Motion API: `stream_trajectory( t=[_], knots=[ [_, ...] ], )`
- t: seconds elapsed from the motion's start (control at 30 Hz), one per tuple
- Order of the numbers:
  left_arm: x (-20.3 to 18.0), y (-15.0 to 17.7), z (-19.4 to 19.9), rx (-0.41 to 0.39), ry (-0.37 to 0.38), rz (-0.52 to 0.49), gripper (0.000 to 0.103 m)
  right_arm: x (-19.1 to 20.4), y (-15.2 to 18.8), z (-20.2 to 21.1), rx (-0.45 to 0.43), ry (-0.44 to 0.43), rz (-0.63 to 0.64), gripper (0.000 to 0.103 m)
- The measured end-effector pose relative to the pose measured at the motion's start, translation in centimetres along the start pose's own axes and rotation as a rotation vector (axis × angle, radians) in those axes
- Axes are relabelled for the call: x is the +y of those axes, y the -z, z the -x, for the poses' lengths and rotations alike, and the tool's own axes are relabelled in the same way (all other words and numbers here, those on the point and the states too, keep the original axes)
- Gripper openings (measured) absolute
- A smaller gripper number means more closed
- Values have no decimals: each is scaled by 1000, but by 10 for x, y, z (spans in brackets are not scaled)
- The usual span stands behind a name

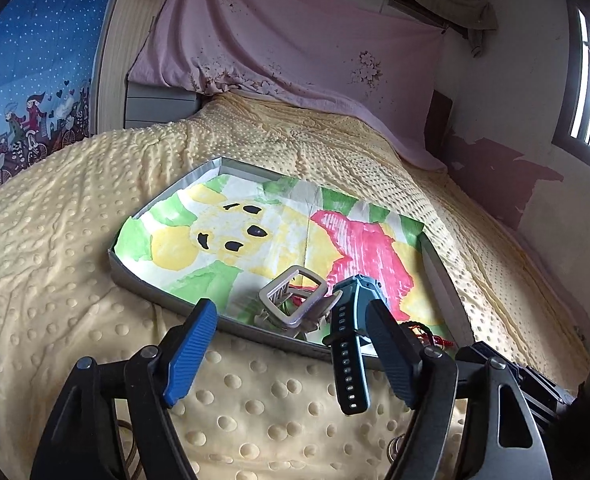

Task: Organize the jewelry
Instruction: 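Withdraw both grippers from the tray back over the remaining items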

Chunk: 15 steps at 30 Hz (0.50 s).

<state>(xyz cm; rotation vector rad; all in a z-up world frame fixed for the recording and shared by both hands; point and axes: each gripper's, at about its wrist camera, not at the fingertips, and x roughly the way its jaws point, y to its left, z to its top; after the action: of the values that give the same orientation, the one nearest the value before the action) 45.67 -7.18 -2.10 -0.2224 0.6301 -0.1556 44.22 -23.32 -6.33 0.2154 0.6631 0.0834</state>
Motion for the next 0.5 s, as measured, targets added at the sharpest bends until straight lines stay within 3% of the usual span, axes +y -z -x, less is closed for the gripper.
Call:
stream_trajectory(
  t=[0.03, 0.2, 0.37, 0.5],
  knots=[
    [-1, 2, 7, -14, -1, -2, 80, -1, 1, 8, -23, 0, -4, 35],
    [-5, 9, 41, -63, -7, -19, 89, -1, 8, 46, -106, 5, 2, 38],
    [-9, 21, 77, -125, -25, -47, 100, 1, 16, 85, -178, 8, 9, 54],
    [-6, 33, 101, -150, -36, -44, 103, 1, 24, 112, -215, 3, 6, 68]
  ],
)
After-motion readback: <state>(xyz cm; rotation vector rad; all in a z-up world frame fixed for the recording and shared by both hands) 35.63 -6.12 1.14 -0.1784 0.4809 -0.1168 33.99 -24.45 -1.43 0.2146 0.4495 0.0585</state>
